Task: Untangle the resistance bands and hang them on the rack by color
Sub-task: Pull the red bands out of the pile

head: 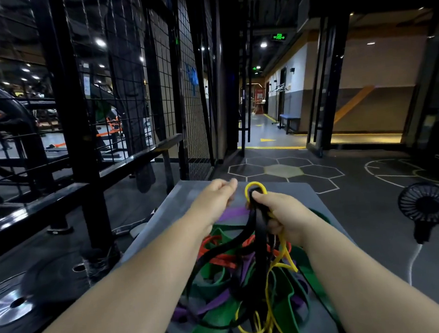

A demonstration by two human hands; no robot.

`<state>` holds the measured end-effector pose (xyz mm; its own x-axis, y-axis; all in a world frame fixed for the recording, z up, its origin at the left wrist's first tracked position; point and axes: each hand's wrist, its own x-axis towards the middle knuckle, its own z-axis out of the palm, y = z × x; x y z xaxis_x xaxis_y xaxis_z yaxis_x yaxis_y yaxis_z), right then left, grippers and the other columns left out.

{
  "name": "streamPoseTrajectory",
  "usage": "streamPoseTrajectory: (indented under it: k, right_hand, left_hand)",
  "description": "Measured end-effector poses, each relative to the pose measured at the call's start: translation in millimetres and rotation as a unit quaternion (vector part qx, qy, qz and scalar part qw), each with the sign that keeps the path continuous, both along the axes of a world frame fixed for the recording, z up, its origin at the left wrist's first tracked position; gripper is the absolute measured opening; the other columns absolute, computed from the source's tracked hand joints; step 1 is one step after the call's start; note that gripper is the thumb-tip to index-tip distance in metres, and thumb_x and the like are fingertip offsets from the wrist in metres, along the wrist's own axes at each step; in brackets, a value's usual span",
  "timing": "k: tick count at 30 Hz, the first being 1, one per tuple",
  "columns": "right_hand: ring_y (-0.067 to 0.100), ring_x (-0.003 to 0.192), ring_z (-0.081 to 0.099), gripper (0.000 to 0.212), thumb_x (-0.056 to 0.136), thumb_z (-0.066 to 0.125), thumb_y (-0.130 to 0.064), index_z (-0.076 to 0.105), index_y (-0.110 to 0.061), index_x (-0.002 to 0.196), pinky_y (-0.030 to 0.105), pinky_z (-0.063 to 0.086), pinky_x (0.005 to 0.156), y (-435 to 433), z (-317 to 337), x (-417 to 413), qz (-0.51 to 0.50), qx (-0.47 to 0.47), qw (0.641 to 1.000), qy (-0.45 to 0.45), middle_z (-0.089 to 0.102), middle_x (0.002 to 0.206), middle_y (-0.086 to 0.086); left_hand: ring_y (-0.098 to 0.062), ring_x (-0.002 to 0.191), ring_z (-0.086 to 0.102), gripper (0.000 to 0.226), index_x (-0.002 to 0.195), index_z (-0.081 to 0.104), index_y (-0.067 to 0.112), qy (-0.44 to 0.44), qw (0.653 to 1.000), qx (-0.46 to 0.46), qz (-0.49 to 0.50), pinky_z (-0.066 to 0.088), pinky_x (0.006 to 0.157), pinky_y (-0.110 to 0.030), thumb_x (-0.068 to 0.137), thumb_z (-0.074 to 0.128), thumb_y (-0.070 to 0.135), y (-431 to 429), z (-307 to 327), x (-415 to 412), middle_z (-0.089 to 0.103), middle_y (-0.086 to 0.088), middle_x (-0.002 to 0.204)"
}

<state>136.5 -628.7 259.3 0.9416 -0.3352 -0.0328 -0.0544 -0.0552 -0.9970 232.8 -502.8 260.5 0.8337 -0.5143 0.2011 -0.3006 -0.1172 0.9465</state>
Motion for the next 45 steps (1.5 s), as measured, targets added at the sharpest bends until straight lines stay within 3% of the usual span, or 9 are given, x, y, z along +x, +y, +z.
streamPoseTrajectory:
  k: [5,11,18,23,28,33,38,42,45]
  right_hand:
    - [0.007,0.038,0.024,0.021,0.096,0.052,-0.024,0.06,-0.008,0.084,0.028,0.007,0.049,0,8,-7,0.17,0.02,0.985,-0.009,0.048,0.055,-0.003]
    - [0.005,0.042,0.04,0.025,0.095,0.056,-0.027,0.066,-0.016,0.075,0.018,0.026,0.042,-1,22,-12,0.145,-0.082,0.985,-0.036,0.053,0.054,-0.01]
    - [0.006,0.079,0.059,0.067,0.081,0.027,-0.085,0.072,-0.039,0.099,0.024,0.047,0.072,-4,25,-7,0.056,-0.183,0.98,-0.047,0.066,0.084,-0.015]
    - [0.014,0.106,0.056,0.052,0.099,0.025,-0.06,0.07,-0.035,0.105,0.035,0.048,0.09,3,21,-4,0.01,-0.166,0.984,-0.064,0.066,0.107,-0.012]
    - [0.009,0.081,0.054,0.015,0.091,0.06,-0.024,0.063,-0.027,0.106,0.024,0.038,0.066,6,21,-8,0.031,-0.133,0.988,-0.077,0.06,0.097,-0.005]
    - [0.009,0.092,0.065,0.023,0.076,0.074,-0.026,0.067,-0.035,0.096,0.029,0.05,0.083,1,3,-4,0.012,-0.219,0.975,-0.03,0.069,0.095,-0.012]
    - [0.013,0.081,0.062,0.015,0.081,0.07,-0.025,0.07,-0.019,0.094,0.027,0.043,0.069,-16,-18,-11,0.006,-0.25,0.968,0.033,0.07,0.09,0.001]
    - [0.01,0.058,0.05,0.032,0.07,0.07,-0.036,0.07,-0.01,0.089,0.028,0.035,0.059,-16,-23,-9,-0.016,-0.226,0.973,0.038,0.064,0.074,0.007]
    - [0.015,0.06,0.052,0.03,0.062,0.065,-0.038,0.068,-0.013,0.079,0.03,0.038,0.062,-18,-24,-5,-0.066,-0.204,0.977,0.011,0.064,0.068,0.004]
  left_hand:
    - [-0.01,0.113,0.055,0.031,0.102,0.065,0.024,0.021,0.99,0.018,-0.142,0.038,0.103,-0.027,0.105,0.034,0.026,2,12,1,0.064,0.003,0.11]
    - [-0.017,0.075,0.055,0.032,0.097,0.06,-0.008,-0.036,0.981,0.077,-0.175,0.046,0.076,-0.028,0.097,0.047,0.021,10,31,2,0.059,-0.009,0.081]
    - [-0.014,0.06,0.053,0.031,0.076,0.053,0.017,-0.125,0.981,0.1,-0.107,0.045,0.066,-0.029,0.092,0.058,0.043,3,53,12,0.052,-0.002,0.066]
    - [-0.015,0.066,0.053,0.048,0.089,0.057,0.003,-0.226,0.967,0.111,-0.041,0.041,0.061,-0.028,0.087,0.061,0.051,0,64,7,0.055,-0.004,0.072]
    - [-0.015,0.061,0.049,0.038,0.076,0.053,0.017,-0.27,0.956,0.111,0.024,0.037,0.058,-0.03,0.086,0.062,0.053,0,69,2,0.05,0.003,0.064]
    - [-0.026,0.069,0.062,0.048,0.077,0.055,0.012,-0.198,0.973,-0.022,0.117,0.047,0.067,-0.035,0.088,0.054,0.059,3,78,6,0.053,-0.001,0.064]
    - [-0.028,0.08,0.06,0.057,0.082,0.056,0.011,-0.125,0.974,-0.07,0.174,0.051,0.081,-0.041,0.085,0.051,0.067,22,80,37,0.061,-0.01,0.081]
    - [-0.023,0.089,0.055,0.047,0.098,0.056,0.012,-0.109,0.98,0.079,0.149,0.04,0.072,-0.032,0.091,0.049,0.058,25,56,47,0.059,-0.005,0.092]
    - [-0.031,0.108,0.056,0.027,0.11,0.056,0.018,-0.153,0.934,0.273,0.17,0.045,0.092,-0.037,0.097,0.05,0.041,22,35,51,0.062,-0.01,0.115]
